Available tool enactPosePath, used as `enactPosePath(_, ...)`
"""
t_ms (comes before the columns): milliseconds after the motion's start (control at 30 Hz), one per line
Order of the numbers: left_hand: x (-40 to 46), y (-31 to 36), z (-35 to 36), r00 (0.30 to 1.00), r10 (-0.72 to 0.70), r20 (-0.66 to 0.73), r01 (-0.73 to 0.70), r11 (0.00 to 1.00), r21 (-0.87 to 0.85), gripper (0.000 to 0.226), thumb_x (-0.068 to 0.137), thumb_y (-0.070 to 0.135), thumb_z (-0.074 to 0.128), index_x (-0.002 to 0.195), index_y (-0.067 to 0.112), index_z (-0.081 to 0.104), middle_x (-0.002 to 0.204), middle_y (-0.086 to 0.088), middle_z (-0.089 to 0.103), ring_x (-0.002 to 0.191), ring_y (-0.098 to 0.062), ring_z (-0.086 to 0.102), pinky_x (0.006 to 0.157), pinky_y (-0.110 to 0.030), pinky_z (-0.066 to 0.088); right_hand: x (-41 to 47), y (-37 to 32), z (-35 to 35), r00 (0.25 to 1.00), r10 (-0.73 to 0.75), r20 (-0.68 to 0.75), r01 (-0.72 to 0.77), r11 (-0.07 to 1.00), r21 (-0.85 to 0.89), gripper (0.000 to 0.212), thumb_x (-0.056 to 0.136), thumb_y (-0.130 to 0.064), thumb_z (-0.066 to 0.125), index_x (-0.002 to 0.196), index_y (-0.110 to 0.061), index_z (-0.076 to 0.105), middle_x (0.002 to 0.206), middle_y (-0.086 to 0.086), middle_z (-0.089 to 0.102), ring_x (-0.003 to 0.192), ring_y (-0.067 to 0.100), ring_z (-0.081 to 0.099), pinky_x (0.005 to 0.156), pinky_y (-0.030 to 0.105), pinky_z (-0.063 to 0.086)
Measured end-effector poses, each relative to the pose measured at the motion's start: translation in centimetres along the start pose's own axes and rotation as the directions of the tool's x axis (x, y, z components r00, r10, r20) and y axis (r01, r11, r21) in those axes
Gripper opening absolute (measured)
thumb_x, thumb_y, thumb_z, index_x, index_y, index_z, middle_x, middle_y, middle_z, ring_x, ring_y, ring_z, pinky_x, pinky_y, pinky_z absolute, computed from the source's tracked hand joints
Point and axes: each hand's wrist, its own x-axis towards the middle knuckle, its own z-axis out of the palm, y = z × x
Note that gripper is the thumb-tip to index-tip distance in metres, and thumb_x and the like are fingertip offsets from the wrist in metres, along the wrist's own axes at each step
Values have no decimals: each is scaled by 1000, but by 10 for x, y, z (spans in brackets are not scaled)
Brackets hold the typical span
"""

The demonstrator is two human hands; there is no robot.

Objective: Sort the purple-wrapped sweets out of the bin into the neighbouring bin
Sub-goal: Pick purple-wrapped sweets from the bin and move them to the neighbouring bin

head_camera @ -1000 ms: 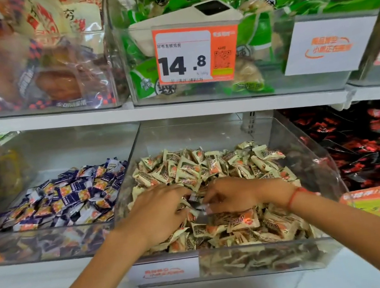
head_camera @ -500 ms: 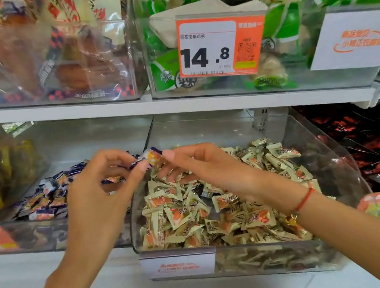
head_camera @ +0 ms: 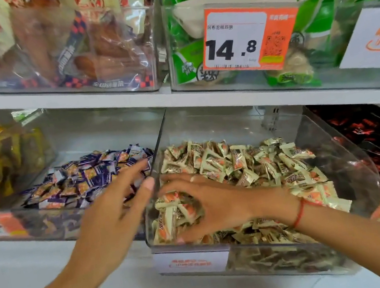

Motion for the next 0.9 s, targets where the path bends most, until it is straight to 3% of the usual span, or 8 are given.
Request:
enactPosePath(167, -13, 3, 21, 1000, 21, 10, -22, 992, 128, 53, 92, 54, 28, 144, 49, 23, 134, 45, 20, 121, -2, 46, 95, -29, 40, 13, -1, 8, 1000, -22, 14, 24, 987, -158, 66, 76, -15, 74, 133, -32, 44, 149, -10, 15, 134, 16, 21, 93, 24, 33)
enactPosePath(233, -16, 4, 21, 998, 57, -30, -49, 974, 221, 52, 94, 49, 27, 146, 42, 25, 140, 33, 29, 113, -10, 55, 83, -28, 43, 11, 0, 3, 998, -68, 11, 69, 976, -205, 53, 76, -17, 75, 124, -29, 54, 147, -5, 25, 131, 18, 30, 95, 21, 31)
enactPosePath(300, -18, 2, 21, 996, 80, -49, -64, 958, 281, 51, 96, 46, 27, 146, 39, 26, 143, 20, 40, 98, -14, 63, 69, -29, 44, 4, 9, -6, 999, -33, 11, 35, 968, -250, 50, 76, -21, 76, 121, -28, 56, 145, -2, 34, 130, 19, 36, 105, 33, 35)
enactPosePath(367, -20, 2, 23, 995, 86, -49, -66, 945, 320, 50, 97, 44, 26, 146, 38, 27, 142, 13, 46, 90, -16, 65, 64, -31, 45, -10, 26, -18, 999, 46, -17, -49, 974, -223, 48, 74, -23, 78, 117, -30, 57, 138, -9, 42, 129, 14, 39, 110, 42, 34)
enactPosePath(433, -20, 2, 24, 995, 93, -44, -74, 940, 332, 49, 97, 43, 26, 146, 35, 29, 139, 10, 50, 80, -14, 64, 61, -31, 46, -31, 44, -31, 991, 86, -102, -95, 991, -91, 44, 70, -26, 79, 105, -38, 56, 119, -27, 46, 118, 4, 44, 110, 42, 35)
enactPosePath(500, -18, 2, 24, 994, 104, -45, -83, 937, 340, 48, 98, 40, 28, 145, 32, 32, 136, 8, 53, 67, -8, 57, 54, -26, 41, -52, 59, -44, 970, 115, -213, -134, 988, -78, 45, 68, -29, 80, 101, -43, 54, 109, -26, 49, 107, 2, 51, 103, 37, 42)
enactPosePath(700, -17, 1, 25, 992, 113, -55, -88, 939, 333, 47, 98, 35, 32, 144, 29, 36, 134, 7, 54, 59, -3, 45, 50, -22, 35, -92, 87, -72, 910, 319, -264, -391, 871, -296, 58, 74, -40, 78, 125, -43, 50, 133, -16, 39, 119, 10, 45, 99, 31, 42)
enactPosePath(900, -17, 2, 24, 993, 107, -46, -86, 940, 330, 46, 98, 35, 33, 143, 29, 38, 132, 8, 56, 52, 6, 40, 48, -8, 26, -87, 64, -67, 961, 170, -219, -235, 918, -318, 45, 81, -48, 68, 123, -53, 51, 141, -23, 40, 133, 0, 31, 114, 35, 27)
